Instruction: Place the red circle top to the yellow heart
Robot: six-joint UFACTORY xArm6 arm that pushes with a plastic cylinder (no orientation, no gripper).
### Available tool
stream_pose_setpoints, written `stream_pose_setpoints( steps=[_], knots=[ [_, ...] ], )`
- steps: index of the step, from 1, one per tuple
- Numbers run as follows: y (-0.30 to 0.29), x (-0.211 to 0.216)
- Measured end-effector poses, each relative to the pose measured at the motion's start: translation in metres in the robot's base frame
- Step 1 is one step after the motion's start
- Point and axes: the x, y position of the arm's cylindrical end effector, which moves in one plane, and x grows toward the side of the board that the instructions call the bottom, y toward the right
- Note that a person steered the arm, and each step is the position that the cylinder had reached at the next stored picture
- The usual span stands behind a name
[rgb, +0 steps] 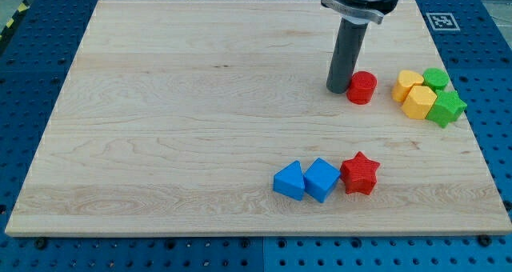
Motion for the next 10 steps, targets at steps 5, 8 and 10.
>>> stream_pose_setpoints(
  steps=[5,8,10],
  knots=[
    [0.004,0.039],
    [0.035,0.005],
    [0.035,-0.022]
  ],
)
